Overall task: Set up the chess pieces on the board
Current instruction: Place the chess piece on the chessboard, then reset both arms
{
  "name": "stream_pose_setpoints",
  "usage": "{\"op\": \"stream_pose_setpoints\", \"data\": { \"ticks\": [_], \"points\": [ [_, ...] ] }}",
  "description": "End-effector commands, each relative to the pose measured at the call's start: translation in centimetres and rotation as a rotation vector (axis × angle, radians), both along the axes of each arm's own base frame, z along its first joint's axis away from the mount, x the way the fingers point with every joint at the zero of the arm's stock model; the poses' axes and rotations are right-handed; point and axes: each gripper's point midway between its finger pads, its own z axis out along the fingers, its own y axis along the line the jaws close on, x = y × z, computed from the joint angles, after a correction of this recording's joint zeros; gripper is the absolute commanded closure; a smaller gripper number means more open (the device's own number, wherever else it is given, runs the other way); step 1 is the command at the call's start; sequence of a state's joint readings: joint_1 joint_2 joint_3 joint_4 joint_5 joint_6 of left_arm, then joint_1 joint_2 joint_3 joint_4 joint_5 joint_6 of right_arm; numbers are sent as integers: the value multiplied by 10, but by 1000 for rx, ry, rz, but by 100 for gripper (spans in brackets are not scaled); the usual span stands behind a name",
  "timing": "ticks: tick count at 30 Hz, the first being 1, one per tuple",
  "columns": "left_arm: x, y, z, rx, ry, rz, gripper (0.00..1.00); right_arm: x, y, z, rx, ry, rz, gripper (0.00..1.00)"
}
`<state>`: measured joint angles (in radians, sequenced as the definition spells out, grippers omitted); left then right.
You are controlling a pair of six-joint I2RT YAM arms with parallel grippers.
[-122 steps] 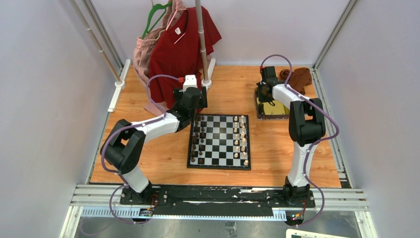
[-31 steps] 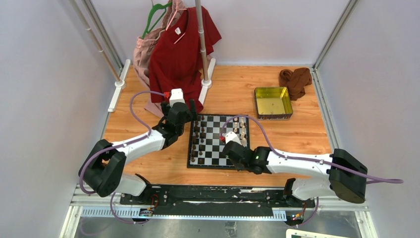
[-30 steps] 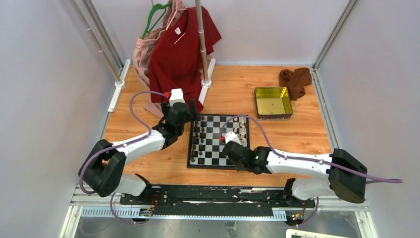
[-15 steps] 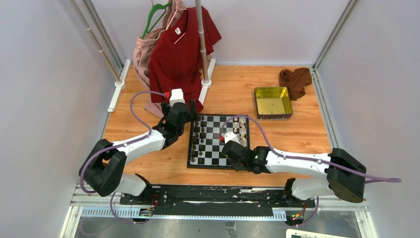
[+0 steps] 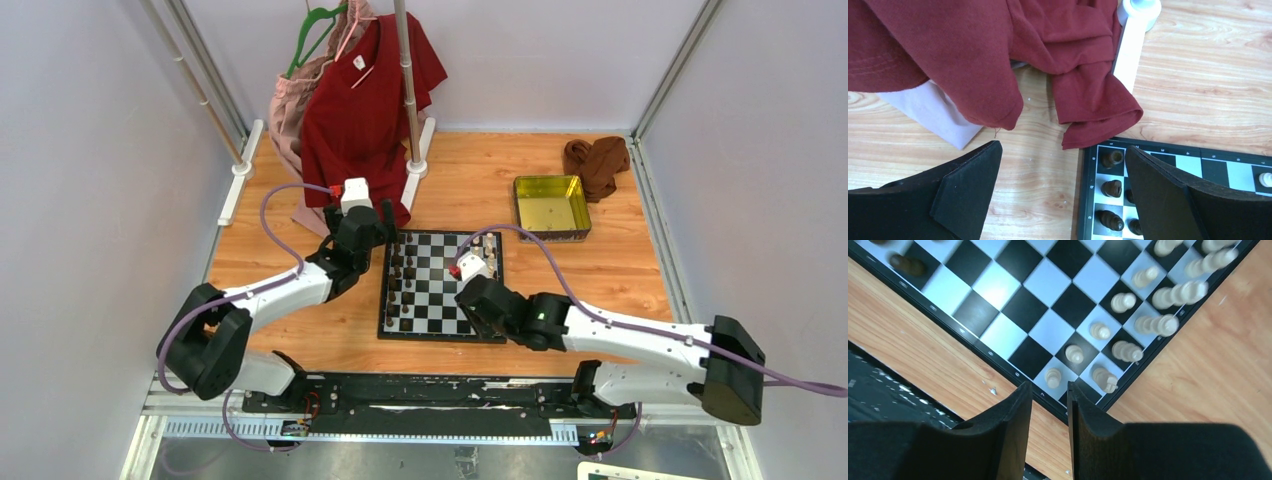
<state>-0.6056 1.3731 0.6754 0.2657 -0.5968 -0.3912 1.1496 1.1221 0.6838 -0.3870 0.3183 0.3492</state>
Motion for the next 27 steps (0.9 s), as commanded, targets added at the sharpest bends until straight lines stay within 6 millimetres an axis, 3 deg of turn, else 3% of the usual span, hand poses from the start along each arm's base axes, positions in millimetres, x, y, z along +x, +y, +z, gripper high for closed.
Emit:
{"op": "stream_pose_setpoints", "data": {
  "ticks": [1,7,9,12,15,18,21,27],
  "points": [
    [2,6,33,-16,-86,33,0,19,3,57,46,-160,10,64],
    [2,16,64,-5,-137,77,0,87,-13,159,95,-473,-150,56],
    [5,19,83,4,-172,95,0,120,-25,182,133,-507,-217,56],
    [9,29,116,26,-222,124,0,178,-60,200,156,-520,-353,56],
    [19,38,136,-25,-257,137,0,233,-94,191,158,-472,-448,56],
    [35,50,142,-83,-276,136,0,271,-126,182,171,-446,-535,56],
    [47,65,137,-82,-273,155,0,296,-150,172,185,-436,-611,54],
    [59,87,111,-13,-267,157,0,321,-176,150,148,-431,-711,50]
  ]
}}
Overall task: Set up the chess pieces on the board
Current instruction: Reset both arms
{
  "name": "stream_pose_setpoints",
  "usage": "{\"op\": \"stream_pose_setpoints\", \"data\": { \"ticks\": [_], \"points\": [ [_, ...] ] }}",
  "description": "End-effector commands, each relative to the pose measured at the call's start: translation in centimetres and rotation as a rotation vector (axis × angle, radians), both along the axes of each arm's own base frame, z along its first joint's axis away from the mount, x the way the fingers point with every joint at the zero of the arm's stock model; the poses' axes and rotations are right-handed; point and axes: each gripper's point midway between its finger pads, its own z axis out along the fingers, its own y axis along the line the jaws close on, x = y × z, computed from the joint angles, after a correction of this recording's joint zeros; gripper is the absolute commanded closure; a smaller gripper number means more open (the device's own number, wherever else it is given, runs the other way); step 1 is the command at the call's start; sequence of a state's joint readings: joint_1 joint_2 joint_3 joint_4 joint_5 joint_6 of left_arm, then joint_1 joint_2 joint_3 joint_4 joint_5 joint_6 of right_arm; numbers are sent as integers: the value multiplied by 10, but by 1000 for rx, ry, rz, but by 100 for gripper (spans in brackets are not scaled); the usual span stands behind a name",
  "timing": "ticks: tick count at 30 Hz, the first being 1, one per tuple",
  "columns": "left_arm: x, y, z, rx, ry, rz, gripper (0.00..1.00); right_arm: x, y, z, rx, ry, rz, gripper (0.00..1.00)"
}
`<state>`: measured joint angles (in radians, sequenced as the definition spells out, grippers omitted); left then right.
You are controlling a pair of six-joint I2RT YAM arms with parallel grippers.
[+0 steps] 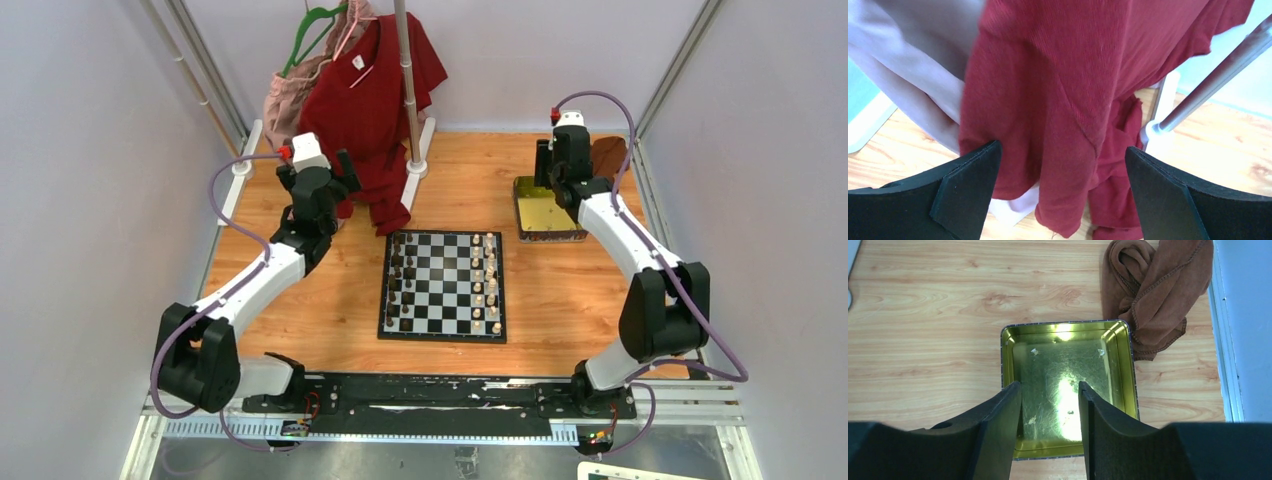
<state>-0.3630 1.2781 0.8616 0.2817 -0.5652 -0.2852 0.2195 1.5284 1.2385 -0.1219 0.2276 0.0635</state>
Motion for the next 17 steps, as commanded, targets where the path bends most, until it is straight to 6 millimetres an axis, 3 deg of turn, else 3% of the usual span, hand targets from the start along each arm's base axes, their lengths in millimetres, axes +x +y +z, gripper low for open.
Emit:
{"op": "stream_pose_setpoints", "data": {
  "ticks": [1,9,17],
  "points": [
    [10,10,-17,38,-8,-23,0,24,-10,19,25,-83,-48,50],
    [12,34,-60,67,40,-3,0,32,-21,5,-4,-76,-100,49],
    [12,39,-68,68,44,5,0,31,-17,0,21,-116,-86,47]
  ]
}}
